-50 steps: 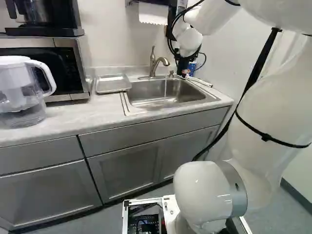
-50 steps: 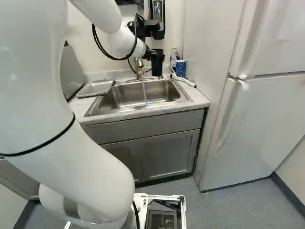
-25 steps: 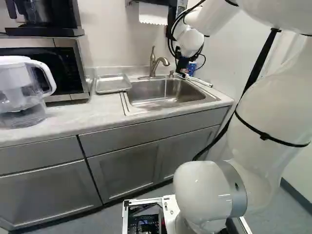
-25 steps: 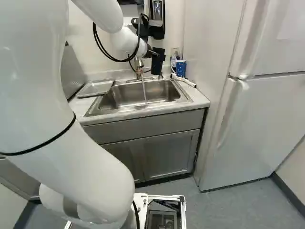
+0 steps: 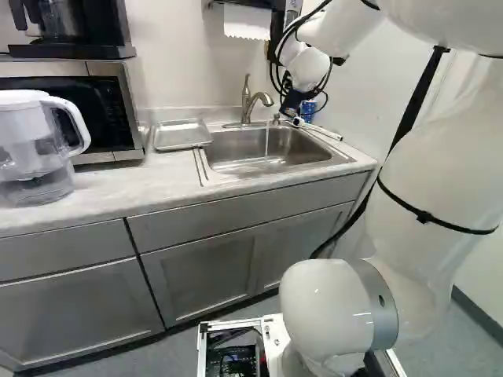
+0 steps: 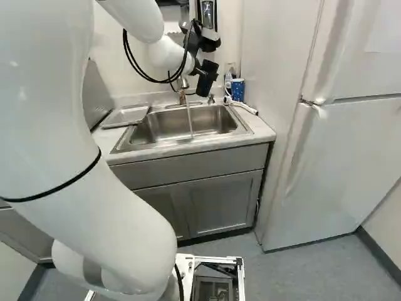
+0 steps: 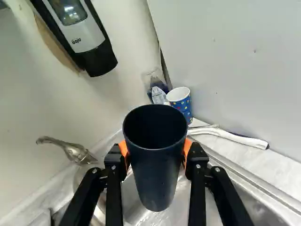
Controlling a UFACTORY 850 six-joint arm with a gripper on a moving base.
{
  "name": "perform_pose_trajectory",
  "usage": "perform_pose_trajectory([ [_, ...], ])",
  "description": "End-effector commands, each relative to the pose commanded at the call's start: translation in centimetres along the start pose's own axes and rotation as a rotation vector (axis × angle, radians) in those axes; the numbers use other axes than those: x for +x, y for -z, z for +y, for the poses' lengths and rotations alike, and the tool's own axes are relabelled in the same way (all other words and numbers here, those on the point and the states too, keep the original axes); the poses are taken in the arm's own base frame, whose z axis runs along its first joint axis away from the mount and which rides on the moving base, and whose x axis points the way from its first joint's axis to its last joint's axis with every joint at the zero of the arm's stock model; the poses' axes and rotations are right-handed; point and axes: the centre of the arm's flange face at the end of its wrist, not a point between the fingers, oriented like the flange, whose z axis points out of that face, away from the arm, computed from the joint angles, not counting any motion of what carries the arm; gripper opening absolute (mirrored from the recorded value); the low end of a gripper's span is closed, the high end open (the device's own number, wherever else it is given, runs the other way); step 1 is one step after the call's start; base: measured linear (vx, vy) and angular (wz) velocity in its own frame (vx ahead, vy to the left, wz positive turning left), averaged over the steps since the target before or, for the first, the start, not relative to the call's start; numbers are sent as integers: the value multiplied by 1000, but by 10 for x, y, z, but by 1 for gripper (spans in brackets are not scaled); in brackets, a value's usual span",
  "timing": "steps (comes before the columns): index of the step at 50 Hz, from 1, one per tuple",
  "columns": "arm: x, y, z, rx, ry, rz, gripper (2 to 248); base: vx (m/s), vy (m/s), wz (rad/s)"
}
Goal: Rinse the cup and place it in the tray
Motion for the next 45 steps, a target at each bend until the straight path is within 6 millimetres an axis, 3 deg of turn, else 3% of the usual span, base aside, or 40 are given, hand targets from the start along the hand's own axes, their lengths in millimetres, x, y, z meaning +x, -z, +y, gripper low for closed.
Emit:
perform_pose_trajectory([
  [45, 2, 0, -1, 34, 117, 14, 125, 0, 0, 0],
])
